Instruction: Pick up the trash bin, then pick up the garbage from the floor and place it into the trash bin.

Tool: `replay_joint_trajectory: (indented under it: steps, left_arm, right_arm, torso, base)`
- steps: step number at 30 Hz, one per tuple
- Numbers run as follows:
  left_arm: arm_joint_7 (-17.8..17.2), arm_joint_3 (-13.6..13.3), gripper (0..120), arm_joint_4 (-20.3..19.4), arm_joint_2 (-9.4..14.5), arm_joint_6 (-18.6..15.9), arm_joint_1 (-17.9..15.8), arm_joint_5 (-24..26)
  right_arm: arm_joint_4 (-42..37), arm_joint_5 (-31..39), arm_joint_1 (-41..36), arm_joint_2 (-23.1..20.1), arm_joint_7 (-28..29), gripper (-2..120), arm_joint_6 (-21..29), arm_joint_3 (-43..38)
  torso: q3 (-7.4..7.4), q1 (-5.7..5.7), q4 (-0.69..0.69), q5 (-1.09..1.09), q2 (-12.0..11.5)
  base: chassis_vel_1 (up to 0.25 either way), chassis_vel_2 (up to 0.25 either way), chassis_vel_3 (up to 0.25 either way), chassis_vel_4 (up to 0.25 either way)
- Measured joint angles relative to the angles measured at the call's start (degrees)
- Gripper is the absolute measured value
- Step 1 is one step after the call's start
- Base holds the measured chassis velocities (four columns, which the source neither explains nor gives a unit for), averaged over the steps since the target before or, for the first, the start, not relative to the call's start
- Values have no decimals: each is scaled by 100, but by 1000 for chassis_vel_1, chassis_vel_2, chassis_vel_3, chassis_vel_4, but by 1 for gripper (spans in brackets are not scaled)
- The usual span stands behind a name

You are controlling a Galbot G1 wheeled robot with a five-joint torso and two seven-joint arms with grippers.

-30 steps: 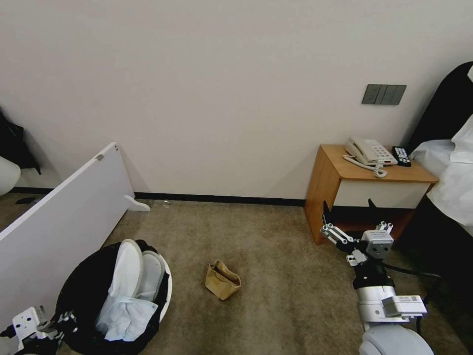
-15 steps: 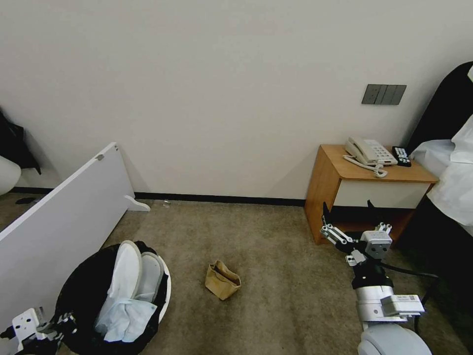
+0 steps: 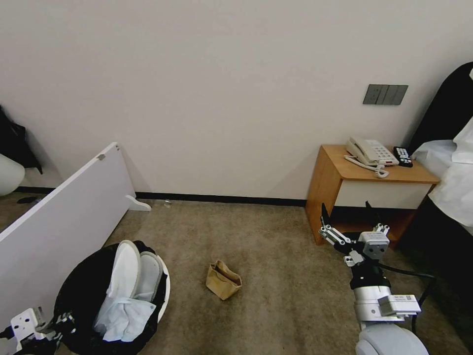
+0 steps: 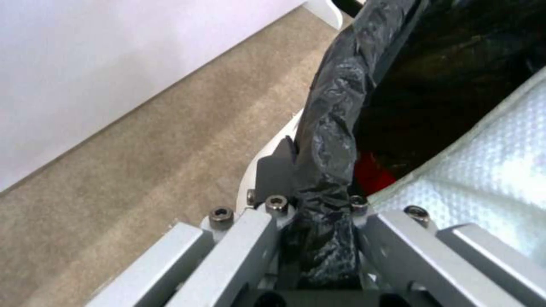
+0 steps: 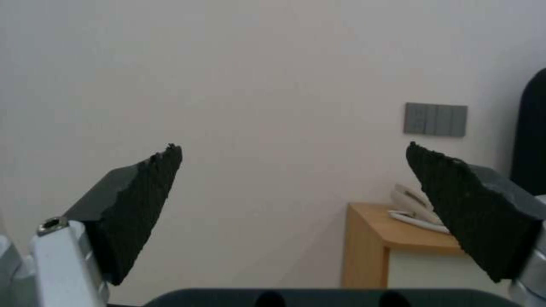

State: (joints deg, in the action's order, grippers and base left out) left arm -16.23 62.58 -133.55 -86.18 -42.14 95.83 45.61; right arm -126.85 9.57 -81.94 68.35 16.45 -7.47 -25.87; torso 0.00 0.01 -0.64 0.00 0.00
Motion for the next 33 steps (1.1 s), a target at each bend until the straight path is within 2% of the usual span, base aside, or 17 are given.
replay_joint_trajectory:
  steps: [8,13,33]
  left_arm:
    - [-6,-5,2,13,-5,0,-6,-6]
    - [-7,-13,2,21,-5,0,-12,-10]
    - [-6,-26,2,9,-1,0,7,-18]
  right_arm:
    - [64,-6,32,4,-2,100,-17,6]
    - [85,-11,43,12,-9,100,-22,4]
    - [112,-64,1,14,-14,100,-55,-36]
  torso:
    - [0,0,4,0,0]
    - [0,0,-2,0,0]
    - [0,0,1,0,0]
  base:
    - [17,17,18,19]
    - [0,0,0,0]
    - [-6,4,5,-4]
